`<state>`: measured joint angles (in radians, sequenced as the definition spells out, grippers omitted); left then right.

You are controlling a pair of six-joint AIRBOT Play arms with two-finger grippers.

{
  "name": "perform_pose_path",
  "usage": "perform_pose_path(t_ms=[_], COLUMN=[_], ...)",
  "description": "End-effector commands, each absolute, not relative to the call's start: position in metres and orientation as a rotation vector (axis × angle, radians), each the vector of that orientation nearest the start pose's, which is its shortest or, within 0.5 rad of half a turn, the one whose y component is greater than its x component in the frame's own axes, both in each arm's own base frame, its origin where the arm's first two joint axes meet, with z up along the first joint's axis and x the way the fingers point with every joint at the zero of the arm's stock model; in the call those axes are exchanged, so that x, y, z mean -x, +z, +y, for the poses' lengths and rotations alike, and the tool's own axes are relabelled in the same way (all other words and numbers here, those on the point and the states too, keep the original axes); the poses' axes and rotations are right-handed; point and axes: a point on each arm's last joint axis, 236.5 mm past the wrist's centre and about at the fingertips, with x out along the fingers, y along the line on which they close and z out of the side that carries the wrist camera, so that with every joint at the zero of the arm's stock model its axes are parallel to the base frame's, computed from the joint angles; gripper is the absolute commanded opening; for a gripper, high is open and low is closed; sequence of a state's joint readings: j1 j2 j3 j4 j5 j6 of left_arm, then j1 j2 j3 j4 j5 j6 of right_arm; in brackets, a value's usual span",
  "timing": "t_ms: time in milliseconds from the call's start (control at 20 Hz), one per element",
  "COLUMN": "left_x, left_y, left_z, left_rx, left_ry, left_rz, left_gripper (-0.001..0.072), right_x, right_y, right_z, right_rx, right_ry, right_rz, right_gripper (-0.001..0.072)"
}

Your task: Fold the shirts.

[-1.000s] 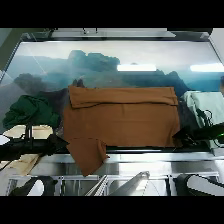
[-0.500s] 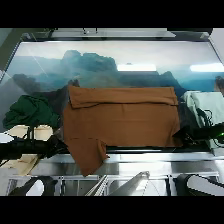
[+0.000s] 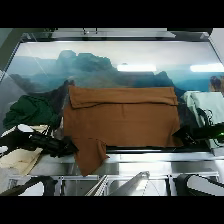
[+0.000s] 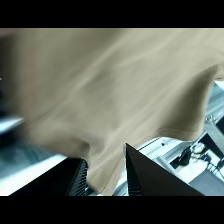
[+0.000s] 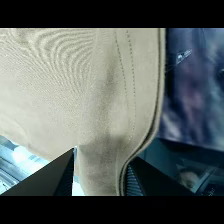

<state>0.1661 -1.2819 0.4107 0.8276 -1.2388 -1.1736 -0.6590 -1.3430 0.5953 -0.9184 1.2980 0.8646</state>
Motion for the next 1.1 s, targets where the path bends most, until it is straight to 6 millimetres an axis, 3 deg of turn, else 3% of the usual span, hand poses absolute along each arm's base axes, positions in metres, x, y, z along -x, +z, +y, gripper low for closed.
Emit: perform_pose_path(t_ms=[0,350,500,550,600,700,750,800,950,1000,1050], left_x=[-0.177,-0.166,-0.174,-0.175,-0.175,-0.169,-0.165,-0.162,-0.154,-0.151,-0.15], left_y=[-0.119,-0.113,-0.11,-0.109,-0.11,-0.115,-0.117,-0.12,-0.126,-0.127,-0.128], left_z=[-0.141,-0.117,-0.112,-0.112,-0.112,-0.116,-0.12,-0.122,-0.127,-0.128,-0.13], left_rx=[0.693,0.802,0.832,0.828,0.826,0.824,0.822,0.82,0.823,0.823,0.82], left_ry=[-0.504,-0.396,-0.388,-0.394,-0.396,-0.41,-0.419,-0.427,-0.435,-0.438,-0.442], left_rz=[1.771,1.652,1.573,1.564,1.568,1.603,1.629,1.65,1.699,1.712,1.722], left_gripper=[0.0276,0.0275,0.0274,0.0238,0.0163,0.0145,0.0145,0.0145,0.0145,0.0146,0.0146], right_x=[-0.224,-0.222,-0.219,-0.218,-0.217,-0.216,-0.215,-0.214,-0.214,-0.214,-0.214], right_y=[-0.104,-0.107,-0.104,-0.103,-0.102,-0.101,-0.1,-0.099,-0.099,-0.1,-0.1], right_z=[0.002,-0.005,-0.001,0.0,0.001,0.002,0.003,0.004,0.004,0.004,0.004], right_rx=[-0.79,-0.783,-0.794,-0.801,-0.805,-0.81,-0.815,-0.82,-0.83,-0.831,-0.834], right_ry=[0.373,0.353,0.372,0.377,0.38,0.385,0.391,0.394,0.385,0.383,0.379], right_rz=[1.481,1.487,1.499,1.501,1.504,1.51,1.514,1.517,1.522,1.523,1.523], right_gripper=[0.0358,0.0358,0.0357,0.0343,0.0231,0.0214,0.0175,0.0087,0.0084,0.002,0.002])
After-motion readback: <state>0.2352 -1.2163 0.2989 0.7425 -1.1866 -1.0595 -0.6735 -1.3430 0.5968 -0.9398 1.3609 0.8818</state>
